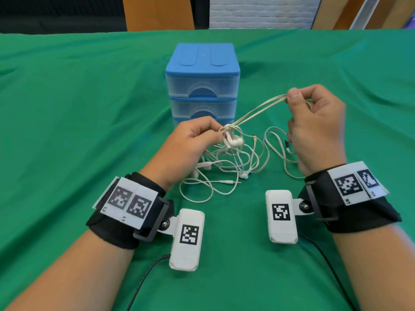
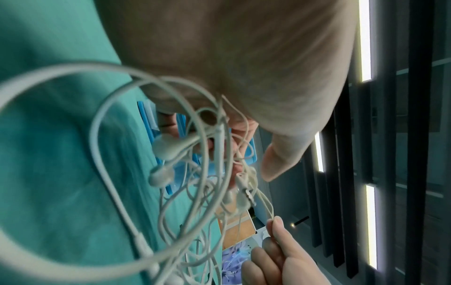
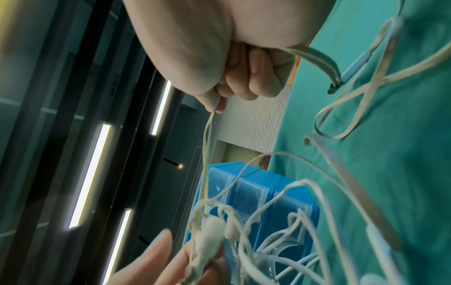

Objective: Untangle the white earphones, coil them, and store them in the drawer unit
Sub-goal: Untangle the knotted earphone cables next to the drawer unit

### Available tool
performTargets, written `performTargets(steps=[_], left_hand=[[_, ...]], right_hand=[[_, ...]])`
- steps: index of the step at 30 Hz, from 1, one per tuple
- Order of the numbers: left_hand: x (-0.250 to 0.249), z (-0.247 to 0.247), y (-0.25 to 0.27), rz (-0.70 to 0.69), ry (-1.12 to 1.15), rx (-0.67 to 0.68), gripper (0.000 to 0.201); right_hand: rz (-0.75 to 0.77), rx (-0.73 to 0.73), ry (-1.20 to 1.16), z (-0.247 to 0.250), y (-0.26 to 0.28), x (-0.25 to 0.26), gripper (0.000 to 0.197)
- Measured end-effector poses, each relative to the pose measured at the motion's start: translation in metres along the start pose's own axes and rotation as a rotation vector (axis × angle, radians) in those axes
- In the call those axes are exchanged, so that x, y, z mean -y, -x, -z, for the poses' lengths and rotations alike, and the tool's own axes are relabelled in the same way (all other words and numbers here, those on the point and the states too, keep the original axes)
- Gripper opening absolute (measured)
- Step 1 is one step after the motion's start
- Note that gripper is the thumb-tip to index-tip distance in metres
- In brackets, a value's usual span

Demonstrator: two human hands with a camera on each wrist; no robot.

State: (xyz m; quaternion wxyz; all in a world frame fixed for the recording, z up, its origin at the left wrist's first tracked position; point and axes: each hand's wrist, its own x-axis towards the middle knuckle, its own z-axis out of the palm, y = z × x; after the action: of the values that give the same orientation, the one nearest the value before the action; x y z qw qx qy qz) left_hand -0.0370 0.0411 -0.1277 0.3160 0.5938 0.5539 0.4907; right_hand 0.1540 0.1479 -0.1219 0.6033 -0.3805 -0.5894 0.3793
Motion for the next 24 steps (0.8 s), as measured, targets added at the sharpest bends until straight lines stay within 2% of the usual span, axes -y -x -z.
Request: performTargets(steps=[2,5,9,12,14,17,20,23,24], left_hand=[[0.001,-0.002,0.0,-0.003,-0.032,-0.018,0.025],[0.007,-0.001,-0.003,-0.01,-0.034,-0.142,0.021],[0.009,0.003,-0.007,-0.044,0.121,-0.291,0.018],[0.003,0.005,-0.006,-0.054,0.331,-0.361,0.01],[0.0,0.006,-0.006,-0.038,0.43,-0.366,0.007],[-0.002,0.007,-0.005,-0.031,0.46,-0.364,0.004],[-0.002,0.006,-0.005,-0.08,0.408,-0.33,0.012],[-0.001,0.004,-0.005,-0.087,0.346,-0.258,0.015],[-0.001,0.003,-0.004,-0.09,0.334,-0.238,0.016]], right_hand=[[0.021,-0.017,0.017,0.001,-0.001,-0.001,0.023],[0.047,-0.014,0.047,0.0,-0.001,-0.001,0.024],[0.02,0.1,0.09,0.001,0.001,-0.003,0.024],[-0.003,0.182,0.057,0.001,0.005,-0.002,0.014],[0.011,0.206,0.063,0.001,0.006,0.001,0.015],[0.05,0.188,0.112,0.002,0.005,0.0,0.017],[0.02,0.183,0.173,0.006,0.003,-0.004,0.022],[-0.019,0.224,0.186,0.005,0.004,-0.005,0.008],[-0.025,0.238,0.167,0.004,0.005,-0.004,0.009]])
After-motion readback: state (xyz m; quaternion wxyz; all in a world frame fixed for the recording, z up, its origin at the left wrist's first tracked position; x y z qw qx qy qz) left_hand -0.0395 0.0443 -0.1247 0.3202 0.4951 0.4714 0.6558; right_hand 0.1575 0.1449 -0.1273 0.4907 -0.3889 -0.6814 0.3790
